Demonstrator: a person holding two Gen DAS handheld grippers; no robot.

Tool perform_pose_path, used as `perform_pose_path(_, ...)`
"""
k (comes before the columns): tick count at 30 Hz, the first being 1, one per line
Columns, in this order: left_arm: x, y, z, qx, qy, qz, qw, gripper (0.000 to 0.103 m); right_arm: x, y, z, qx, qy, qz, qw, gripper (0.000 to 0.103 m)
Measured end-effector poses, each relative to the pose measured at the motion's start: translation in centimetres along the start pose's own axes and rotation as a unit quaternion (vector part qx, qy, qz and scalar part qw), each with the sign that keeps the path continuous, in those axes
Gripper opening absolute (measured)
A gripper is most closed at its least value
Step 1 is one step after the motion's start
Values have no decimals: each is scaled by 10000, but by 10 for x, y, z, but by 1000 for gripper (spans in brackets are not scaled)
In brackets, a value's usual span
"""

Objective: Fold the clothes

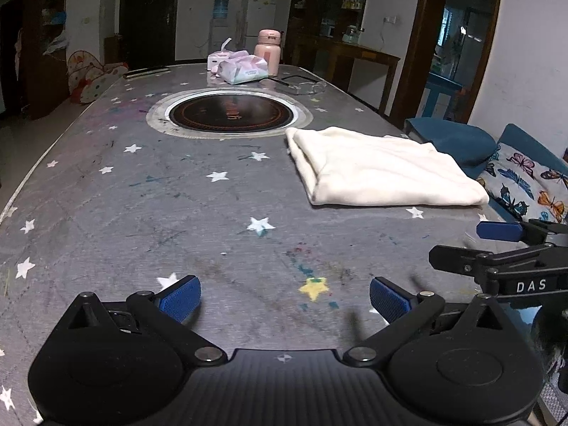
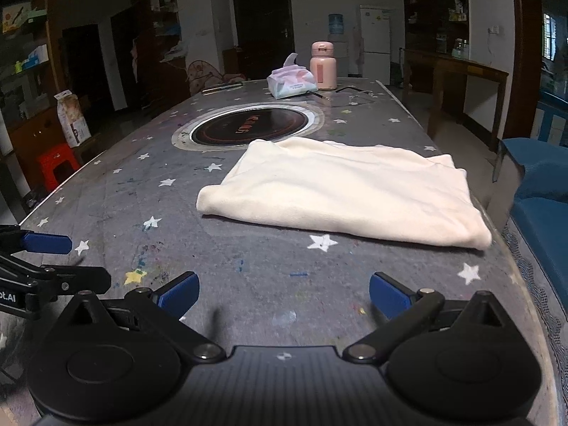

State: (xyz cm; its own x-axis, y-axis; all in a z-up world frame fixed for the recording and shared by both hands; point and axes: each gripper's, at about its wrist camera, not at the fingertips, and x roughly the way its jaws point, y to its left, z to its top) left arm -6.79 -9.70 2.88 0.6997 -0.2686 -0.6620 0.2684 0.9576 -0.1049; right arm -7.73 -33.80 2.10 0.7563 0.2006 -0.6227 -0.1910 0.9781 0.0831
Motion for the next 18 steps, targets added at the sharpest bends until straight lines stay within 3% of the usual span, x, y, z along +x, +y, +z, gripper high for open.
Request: perform_pose_path(18,2,-29,0,174,16,-11,9998,103,-31,-14,-20,653,-79,-332,9973,103)
